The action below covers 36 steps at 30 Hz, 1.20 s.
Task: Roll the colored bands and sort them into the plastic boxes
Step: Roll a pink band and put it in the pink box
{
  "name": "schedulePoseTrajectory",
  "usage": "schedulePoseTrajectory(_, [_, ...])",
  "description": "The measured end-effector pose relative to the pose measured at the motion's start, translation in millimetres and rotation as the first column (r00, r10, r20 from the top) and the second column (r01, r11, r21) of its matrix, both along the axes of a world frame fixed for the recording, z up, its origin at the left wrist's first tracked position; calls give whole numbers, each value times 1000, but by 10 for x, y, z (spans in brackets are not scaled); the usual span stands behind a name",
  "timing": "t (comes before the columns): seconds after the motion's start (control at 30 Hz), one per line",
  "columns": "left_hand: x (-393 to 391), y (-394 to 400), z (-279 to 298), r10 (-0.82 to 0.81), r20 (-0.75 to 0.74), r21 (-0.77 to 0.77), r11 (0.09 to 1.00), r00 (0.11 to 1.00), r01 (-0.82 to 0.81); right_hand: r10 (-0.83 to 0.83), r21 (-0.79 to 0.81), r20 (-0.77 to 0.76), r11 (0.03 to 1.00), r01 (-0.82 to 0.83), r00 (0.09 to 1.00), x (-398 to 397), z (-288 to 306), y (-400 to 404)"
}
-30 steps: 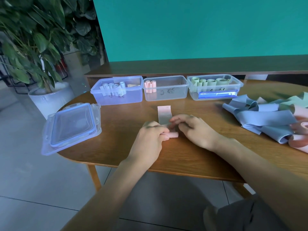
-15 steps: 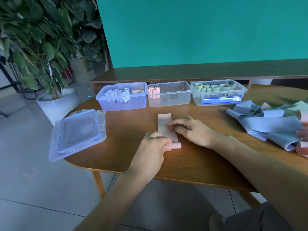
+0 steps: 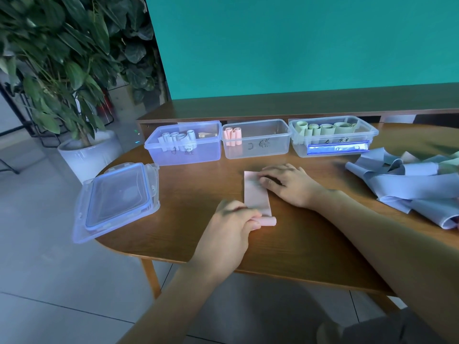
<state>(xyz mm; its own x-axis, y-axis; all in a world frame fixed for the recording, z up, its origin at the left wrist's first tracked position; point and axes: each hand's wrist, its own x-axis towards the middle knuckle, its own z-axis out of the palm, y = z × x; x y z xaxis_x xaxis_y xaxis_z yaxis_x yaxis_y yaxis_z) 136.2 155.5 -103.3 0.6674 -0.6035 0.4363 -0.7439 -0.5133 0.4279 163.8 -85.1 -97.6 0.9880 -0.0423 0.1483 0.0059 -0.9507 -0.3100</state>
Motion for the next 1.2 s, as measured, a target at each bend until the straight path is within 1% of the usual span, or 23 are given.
schedulePoseTrajectory(0.1, [2,-4,21,-1,2,5,1000,1000,1,6,-30,-3,1000,-6,1000,49,-11,-19])
schedulePoseTrajectory(0.17, [-3,-12,44,-11,8,-4,1000,1000,11,2,-11,-1,1000,-2,1000,47,-21,-22])
schedulePoseTrajectory(0.2, [-5,-17,52,-19,15,-4,1000,1000,19,-3,28,25,1000,2,1000,25,-23,-15])
schedulePoseTrajectory(0.3, [-8,-39,68,-13,-1,12,1000,1000,13,-17,222,214,974,-32,977,-116,-15,36])
schedulePoseTrajectory(0.33, [-3,-45,66,3,-5,19,1000,1000,-3,-19,253,263,966,-49,965,-192,-7,73])
schedulePoseTrajectory(0.43, [21,-67,60,45,-2,37,998,999,-45,1,277,354,955,-105,935,-445,5,204])
schedulePoseTrajectory(0.53, [62,-78,54,61,-36,36,998,997,-59,50,323,400,927,-192,915,-687,21,327])
schedulePoseTrajectory(0.6, [90,-82,39,42,-37,32,999,998,-41,120,292,391,924,-247,913,-783,25,372])
schedulePoseTrajectory(0.67, [108,-81,17,37,-31,42,998,999,-36,183,246,336,930,-274,924,-807,4,379])
schedulePoseTrajectory(0.77, [116,-70,9,35,-30,40,999,999,-34,217,236,264,930,-282,940,-787,-27,363])
schedulePoseTrajectory(0.87, [77,-50,43,13,-58,45,999,998,-11,221,220,261,934,-281,940,-780,-30,363])
schedulePoseTrajectory(1.03, [-11,-20,78,43,-77,29,999,996,-41,183,279,197,931,-234,963,-773,-28,324])
schedulePoseTrajectory(1.2, [-40,-5,78,65,-103,11,998,993,-64,171,292,168,932,-215,971,-781,1,320])
